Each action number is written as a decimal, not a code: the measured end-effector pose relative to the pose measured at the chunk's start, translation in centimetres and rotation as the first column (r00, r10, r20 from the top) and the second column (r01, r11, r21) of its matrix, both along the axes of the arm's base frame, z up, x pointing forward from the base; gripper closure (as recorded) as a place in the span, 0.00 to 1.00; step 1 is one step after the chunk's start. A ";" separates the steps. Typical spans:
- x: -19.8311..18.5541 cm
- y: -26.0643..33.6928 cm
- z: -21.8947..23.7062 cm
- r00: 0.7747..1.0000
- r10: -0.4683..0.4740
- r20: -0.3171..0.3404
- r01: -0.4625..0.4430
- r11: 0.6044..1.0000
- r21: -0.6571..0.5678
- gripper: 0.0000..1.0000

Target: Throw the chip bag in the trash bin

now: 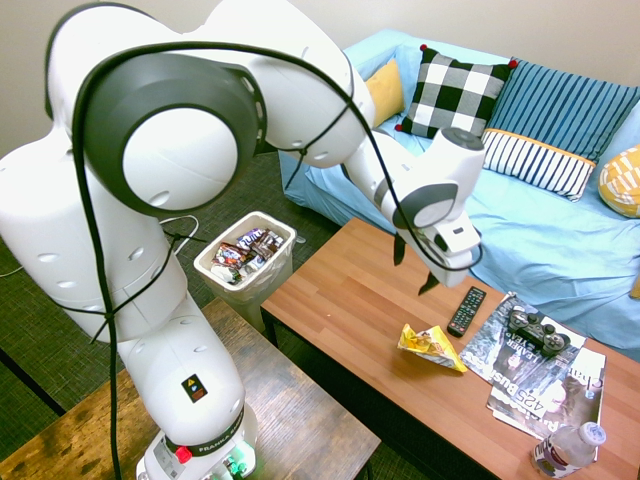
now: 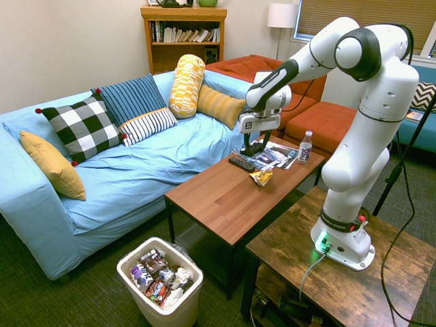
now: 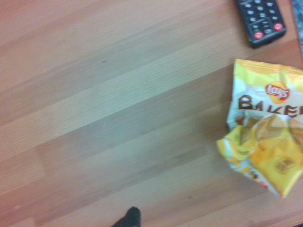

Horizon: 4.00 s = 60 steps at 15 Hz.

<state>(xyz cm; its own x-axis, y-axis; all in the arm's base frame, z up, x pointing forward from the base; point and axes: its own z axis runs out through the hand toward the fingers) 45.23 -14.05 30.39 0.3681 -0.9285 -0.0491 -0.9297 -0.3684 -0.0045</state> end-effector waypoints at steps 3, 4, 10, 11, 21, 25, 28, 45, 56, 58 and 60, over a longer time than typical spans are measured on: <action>-0.6 -3.6 -4.8 0.996 -0.075 -0.044 0.074 0.997 -0.023 0.00; -0.5 -4.4 -6.3 0.994 -0.096 -0.058 0.094 0.995 -0.028 0.00; 1.0 -7.1 -13.4 0.969 -0.203 -0.139 0.202 0.979 -0.021 0.00; 1.2 -7.3 -14.3 0.966 -0.213 -0.145 0.212 0.977 -0.019 0.00; 3.2 -7.0 -18.8 0.954 -0.245 -0.172 0.249 0.969 0.001 1.00; 4.1 -6.5 -18.7 0.959 -0.236 -0.159 0.240 0.971 0.011 1.00; 4.3 -6.2 -18.7 0.960 -0.231 -0.156 0.237 0.971 0.019 1.00; 4.6 13.9 1.8 0.996 0.076 0.045 -0.077 0.997 0.020 1.00; 1.1 53.2 1.9 0.881 0.463 0.094 -0.454 0.885 -0.104 1.00; 1.6 57.5 -1.9 0.864 0.499 0.070 -0.493 0.865 -0.089 1.00; 2.4 59.8 -5.7 0.860 0.508 0.043 -0.504 0.860 -0.080 1.00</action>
